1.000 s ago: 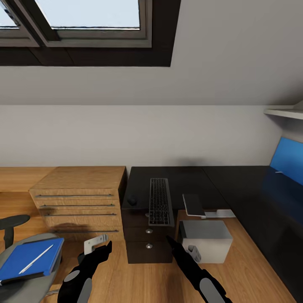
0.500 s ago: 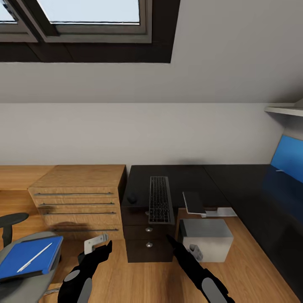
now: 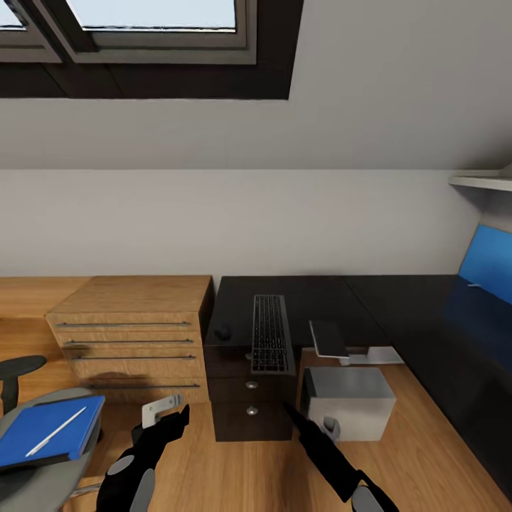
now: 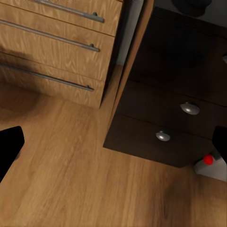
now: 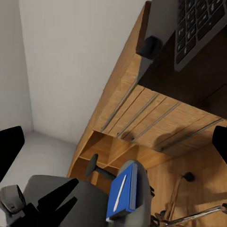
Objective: In the bedroom, organize the workspace by keeping the computer under the desk, ensuring the monitor is on the desk, placing the keyboard on the desk next to the monitor, placing the mouse on the desk next to the keyboard, moving the folder from the swivel chair onto the desk next to the mouse, stacking the notebook on top of the folder with the pen on top of the notebook, and positioning the swivel chair next to the desk.
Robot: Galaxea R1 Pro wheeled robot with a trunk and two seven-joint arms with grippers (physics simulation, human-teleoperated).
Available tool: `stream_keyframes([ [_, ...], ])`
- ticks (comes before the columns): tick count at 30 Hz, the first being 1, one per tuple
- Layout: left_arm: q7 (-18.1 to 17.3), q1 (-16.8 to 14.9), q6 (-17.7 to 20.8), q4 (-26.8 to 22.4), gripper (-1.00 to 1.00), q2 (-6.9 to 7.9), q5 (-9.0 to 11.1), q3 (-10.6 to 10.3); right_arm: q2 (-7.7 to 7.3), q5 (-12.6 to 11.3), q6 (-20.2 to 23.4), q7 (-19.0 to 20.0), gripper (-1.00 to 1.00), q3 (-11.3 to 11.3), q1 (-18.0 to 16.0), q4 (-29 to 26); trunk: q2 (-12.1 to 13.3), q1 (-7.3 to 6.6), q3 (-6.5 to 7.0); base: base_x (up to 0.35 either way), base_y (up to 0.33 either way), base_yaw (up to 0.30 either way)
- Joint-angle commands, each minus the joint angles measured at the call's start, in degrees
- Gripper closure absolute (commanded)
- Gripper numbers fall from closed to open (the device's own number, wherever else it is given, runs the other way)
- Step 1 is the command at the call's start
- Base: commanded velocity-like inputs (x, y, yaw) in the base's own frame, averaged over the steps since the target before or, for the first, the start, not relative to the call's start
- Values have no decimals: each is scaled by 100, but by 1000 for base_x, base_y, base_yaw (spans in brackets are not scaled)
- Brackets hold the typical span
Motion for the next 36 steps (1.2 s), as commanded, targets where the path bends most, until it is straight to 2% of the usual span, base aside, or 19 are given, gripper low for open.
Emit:
stream_keyframes([
  [1, 39, -2, 23, -23, -100, -1, 60, -2, -6, -61, 44, 58, -100, 6, -4, 19, -46, 23, -25, 0, 0, 0],
  [10, 39, 5, 32, -95, -100, -1, 60, -2, -4, -63, 81, 218, -100, 2, -4, 70, -406, 220, -186, 0, 0, 0],
  [18, 39, 5, 37, -100, -100, 0, 60, 2, 24, 30, 87, 74, -100, 46, -28, 53, -727, 396, -330, 0, 0, 0],
  [30, 39, 5, 38, -85, -100, 7, 53, -2, 361, 64, -72, -671, -100, 65, -39, -391, -1209, 660, -546, 0, 0, 0],
  [36, 39, 5, 38, -71, -100, 6, 52, -2, 517, 101, -90, -797, -100, 80, -39, -446, -1449, 791, -653, 0, 0, 0],
])
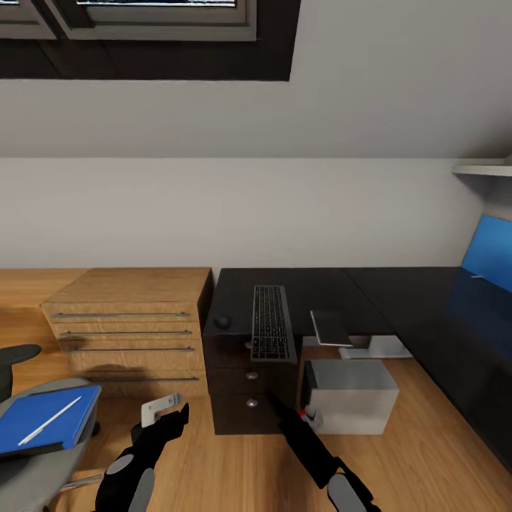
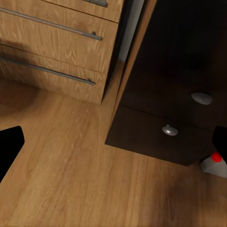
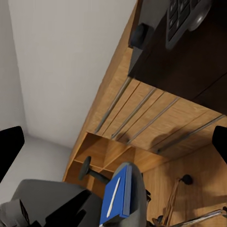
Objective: In the bedroom, organize the workspace by keeping the computer under the desk, ensuring the monitor is on the desk, placing the keyboard on the desk next to the monitor, placing the mouse on the desk next to the keyboard, moving the folder from the swivel chair onto the desk next to the mouse, stacking the notebook on top of the folder with the pen on top of the notebook, and positioning the swivel chair next to the desk.
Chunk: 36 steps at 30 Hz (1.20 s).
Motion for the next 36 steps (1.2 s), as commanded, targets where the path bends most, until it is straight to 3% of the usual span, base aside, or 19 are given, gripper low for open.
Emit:
stream_keyframes([
  [1, 39, -3, 22, -5, -100, 0, 60, -2, 28, -36, 46, -2, -100, -3, -3, -7, -45, 22, -24, 0, 0, 0],
  [28, 46, -3, 22, -1, -100, -8, 59, -19, 76, -113, -75, -1, -100, -52, -3, -29, -1128, 615, -509, 0, 0, 0],
  [30, 46, -3, 22, -1, -100, -8, 59, -19, 80, -188, -76, 5, -100, -52, -3, -36, -1208, 659, -545, 0, 0, 0],
  [34, 48, -3, 22, -1, -100, -8, 60, -18, 79, -562, -76, 12, -100, -52, -3, -44, -1368, 747, -617, 0, 0, 0],
  [36, 48, -3, 22, -1, -100, -8, 60, -19, 79, -860, -76, 14, -100, -52, -3, -46, -1449, 791, -653, 0, 0, 0],
])
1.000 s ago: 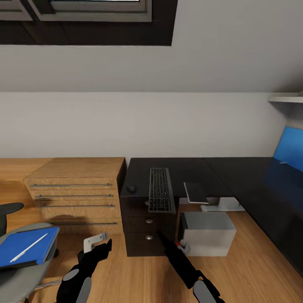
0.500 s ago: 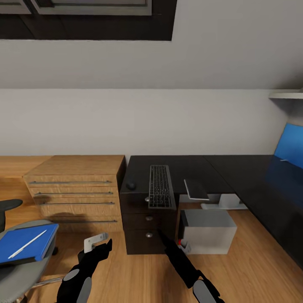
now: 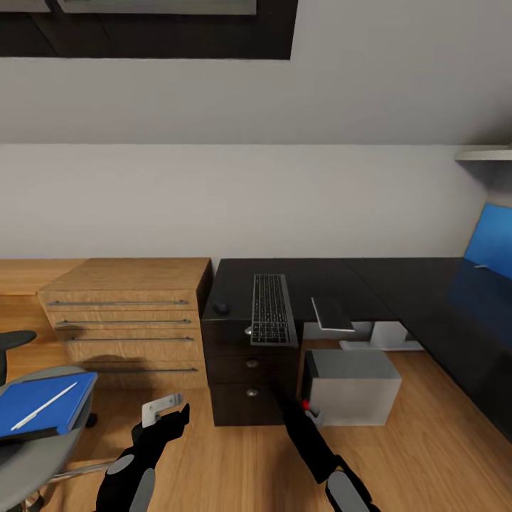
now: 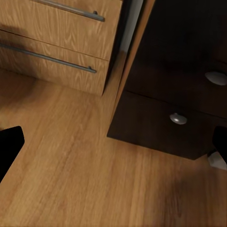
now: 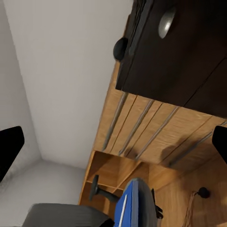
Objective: In the bedroom, organize the workspace by keeping the computer under the desk, ensuring the monitor is on the desk, placing the keyboard on the desk next to the monitor, placing the mouse on the desk next to the keyboard, moving the folder from the swivel chair onto the desk next to the mouse, stacking the notebook on top of the folder with the pen on top of the notebook, and positioning the swivel chair next to the desk.
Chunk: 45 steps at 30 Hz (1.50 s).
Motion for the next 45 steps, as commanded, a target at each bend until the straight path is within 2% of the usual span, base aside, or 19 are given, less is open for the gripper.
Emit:
stream_keyframes([
  [1, 42, -3, 21, -8, -100, -1, 60, -4, 0, -161, 46, 16, -100, -2, -3, -2, -44, 22, -24, 0, 0, 0],
  [5, 42, -3, 21, -8, -100, -1, 59, -7, 0, -494, 44, 11, -100, -4, -3, -46, -205, 110, -96, 0, 0, 0],
  [10, 42, -3, 21, -8, -100, -1, 60, -12, -3, -621, 37, -5, -100, -7, -3, -150, -405, 220, -186, 0, 0, 0],
  [16, 44, -3, 21, -8, -100, -1, 60, -13, -11, -632, 33, -98, -100, -5, -3, -511, -646, 351, -294, 0, 0, 0],
  [24, 50, 31, 21, -6, -100, -1, 68, -11, -38, -636, 36, -568, -100, -32, -3, -691, -967, 527, -437, 0, 0, 0],
  [29, 51, 60, 21, -7, -100, -2, 69, -8, -48, -634, 37, -818, -100, -43, -3, -1091, -1167, 637, -527, 0, 0, 0],
  [33, 51, 65, 21, -4, -100, -1, 69, -10, -27, -637, 39, -1173, -100, -47, -20, -1218, -1328, 725, -599, 0, 0, 0],
  [35, 51, 66, 21, -5, -100, -1, 69, -10, -14, -646, 38, -1445, -100, -54, -91, -1246, -1408, 769, -635, 0, 0, 0],
  [39, 51, 67, 21, -6, -100, -1, 69, -6, -5, -669, 39, -1750, -100, -65, -314, -1263, -1568, 857, -706, 0, 0, 0],
  [41, 51, 67, 22, -6, -100, -1, 69, -5, -3, -676, 41, -1806, -100, -68, -367, -1263, -1649, 901, -742, 0, 0, 0],
  [45, 51, 67, 24, -7, -100, -1, 69, -5, 10, -679, 36, -1866, -100, -48, -430, -1182, -1649, 901, -742, 0, 0, 0],
])
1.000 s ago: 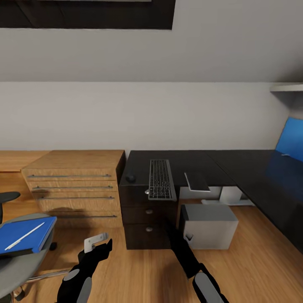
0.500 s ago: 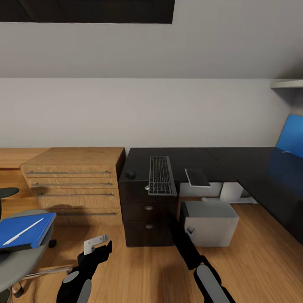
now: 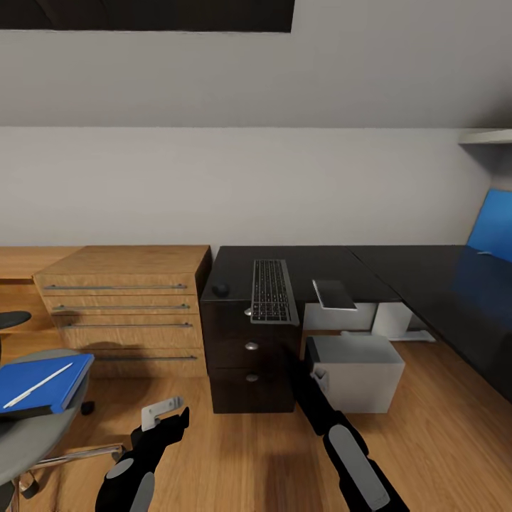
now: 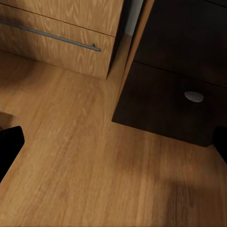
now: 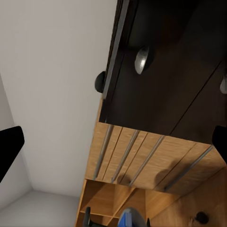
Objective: In the bedroom, organize the workspace by keeping the computer under the desk, ensuring the monitor is on the desk, placing the keyboard on the desk next to the monitor, placing the mouse on the desk next to the keyboard, moving the folder from the swivel chair onto the desk next to the mouse, stacking the notebook on top of the folder with the pen on top of the notebook, and positioning the swivel chair next to the desk.
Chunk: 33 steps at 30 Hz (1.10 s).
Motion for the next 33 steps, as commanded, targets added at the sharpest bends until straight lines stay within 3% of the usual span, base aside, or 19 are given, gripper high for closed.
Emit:
stream_keyframes([
  [1, 42, -3, 22, -8, -100, 0, 60, -3, 2, -61, 22, 12, -100, -3, -9, 25, -3, -1, -6, 0, 0, 0],
  [19, 26, 67, 19, 33, -100, 4, 60, -10, -18, -67, 38, 224, -100, -12, -33, 138, -3, -1, -6, 2, 0, 0],
  [33, 25, 76, 19, 31, -100, 31, 72, -4, 2, -94, 41, 234, -100, -14, -33, 387, -3, -1, -6, 209, 33, 0],
])
